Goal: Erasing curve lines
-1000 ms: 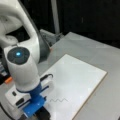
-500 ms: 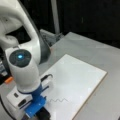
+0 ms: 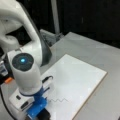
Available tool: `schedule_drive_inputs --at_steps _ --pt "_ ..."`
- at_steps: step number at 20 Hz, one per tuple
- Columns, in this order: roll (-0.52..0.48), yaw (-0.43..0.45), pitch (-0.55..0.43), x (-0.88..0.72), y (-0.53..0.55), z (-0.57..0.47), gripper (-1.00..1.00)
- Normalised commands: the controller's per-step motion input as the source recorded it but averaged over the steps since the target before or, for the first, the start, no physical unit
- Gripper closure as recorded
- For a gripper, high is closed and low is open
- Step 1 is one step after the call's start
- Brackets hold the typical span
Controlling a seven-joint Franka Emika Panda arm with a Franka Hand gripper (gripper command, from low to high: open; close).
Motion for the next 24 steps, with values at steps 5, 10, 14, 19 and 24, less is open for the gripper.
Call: schedule_drive_inputs --at_steps 5,10,14,19,24 --pt "0.1 0.018 -0.081 0.07 -0.05 -0.06 -1.0" --pt "0.105 0.015 -0.078 0.04 -0.09 -0.03 1.0" --pt "0.107 0.024 -0.081 0.04 -0.11 -0.03 1.0" --pt "0.125 0.02 -0.076 0.02 -0.12 -0.03 1.0" --pt "0.147 -0.024 -0.103 0.01 -0.1 -0.11 1.0"
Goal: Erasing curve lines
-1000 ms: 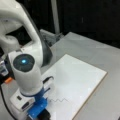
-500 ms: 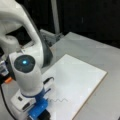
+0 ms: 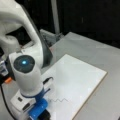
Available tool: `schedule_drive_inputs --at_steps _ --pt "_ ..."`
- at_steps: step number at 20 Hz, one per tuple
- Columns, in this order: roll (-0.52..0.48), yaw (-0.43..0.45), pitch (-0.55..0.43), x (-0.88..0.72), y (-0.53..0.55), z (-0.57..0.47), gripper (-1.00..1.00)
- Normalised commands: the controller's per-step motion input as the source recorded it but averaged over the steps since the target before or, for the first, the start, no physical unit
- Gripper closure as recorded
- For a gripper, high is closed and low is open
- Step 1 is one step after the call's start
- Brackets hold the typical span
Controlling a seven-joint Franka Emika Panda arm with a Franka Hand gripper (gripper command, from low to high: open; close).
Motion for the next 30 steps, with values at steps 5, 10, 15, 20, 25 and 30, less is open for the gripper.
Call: schedule_drive_inputs --at_steps 5,10,15,20,25,30 --pt "0.141 -0.043 -0.114 0.02 -0.07 -0.13 1.0" --pt "0.111 -0.041 -0.09 0.0 -0.04 -0.11 1.0" --pt "0.111 -0.059 -0.049 -0.07 -0.03 0.14 1.0" --pt "0.164 -0.096 -0.027 -0.12 -0.05 0.35 1.0" --pt "0.135 -0.155 -0.036 -0.08 -0.05 0.26 1.0" --pt "0.097 -0.29 -0.073 -0.02 0.04 0.13 1.0"
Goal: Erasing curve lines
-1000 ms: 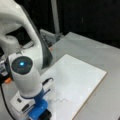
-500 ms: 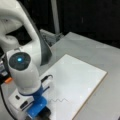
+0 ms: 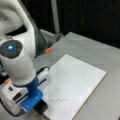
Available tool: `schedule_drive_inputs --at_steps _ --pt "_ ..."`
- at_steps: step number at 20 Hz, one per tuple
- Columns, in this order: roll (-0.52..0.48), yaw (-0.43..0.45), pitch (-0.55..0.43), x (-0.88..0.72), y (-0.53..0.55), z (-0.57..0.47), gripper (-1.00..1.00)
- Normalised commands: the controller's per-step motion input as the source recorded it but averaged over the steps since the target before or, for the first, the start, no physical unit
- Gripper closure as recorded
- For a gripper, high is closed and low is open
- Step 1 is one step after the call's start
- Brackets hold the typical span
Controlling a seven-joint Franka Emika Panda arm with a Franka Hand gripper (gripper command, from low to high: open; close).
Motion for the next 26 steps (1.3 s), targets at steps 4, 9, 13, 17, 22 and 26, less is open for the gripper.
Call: schedule_drive_inputs --at_steps 4,9,13,17,22,26 --pt "0.139 -0.446 -0.1 -0.05 0.17 0.06 1.0" --pt "0.112 -0.333 -0.03 -0.06 0.29 0.04 1.0" --pt "0.044 -0.223 0.007 -0.01 0.21 0.02 1.0" --pt "0.035 -0.227 0.035 0.05 -0.04 0.05 1.0" --pt "0.027 -0.229 0.085 0.13 -0.24 0.02 1.0" --pt "0.083 -0.262 0.062 0.29 -0.15 -0.05 1.0"
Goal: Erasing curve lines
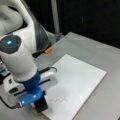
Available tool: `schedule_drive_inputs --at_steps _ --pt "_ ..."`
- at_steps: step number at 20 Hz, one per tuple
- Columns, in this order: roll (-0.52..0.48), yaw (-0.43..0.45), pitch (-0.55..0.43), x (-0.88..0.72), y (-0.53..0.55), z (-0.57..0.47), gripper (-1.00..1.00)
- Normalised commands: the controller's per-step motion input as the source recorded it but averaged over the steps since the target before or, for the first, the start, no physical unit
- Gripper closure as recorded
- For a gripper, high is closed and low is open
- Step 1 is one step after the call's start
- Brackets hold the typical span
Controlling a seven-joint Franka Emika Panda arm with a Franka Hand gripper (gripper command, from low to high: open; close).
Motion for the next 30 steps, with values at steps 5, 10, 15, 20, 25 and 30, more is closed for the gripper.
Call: schedule_drive_inputs --at_steps 5,10,15,20,25,30 --pt "0.149 -0.256 0.086 0.27 -0.01 0.01 1.0" --pt "0.132 -0.248 0.079 0.17 0.14 0.0 1.0" --pt "0.168 -0.186 0.074 0.04 0.11 -0.07 1.0" --pt "0.151 -0.168 0.019 -0.05 0.01 -0.14 1.0" --pt "0.144 -0.169 -0.035 -0.13 0.0 -0.15 1.0" --pt "0.102 -0.148 -0.067 -0.11 -0.01 -0.08 1.0"
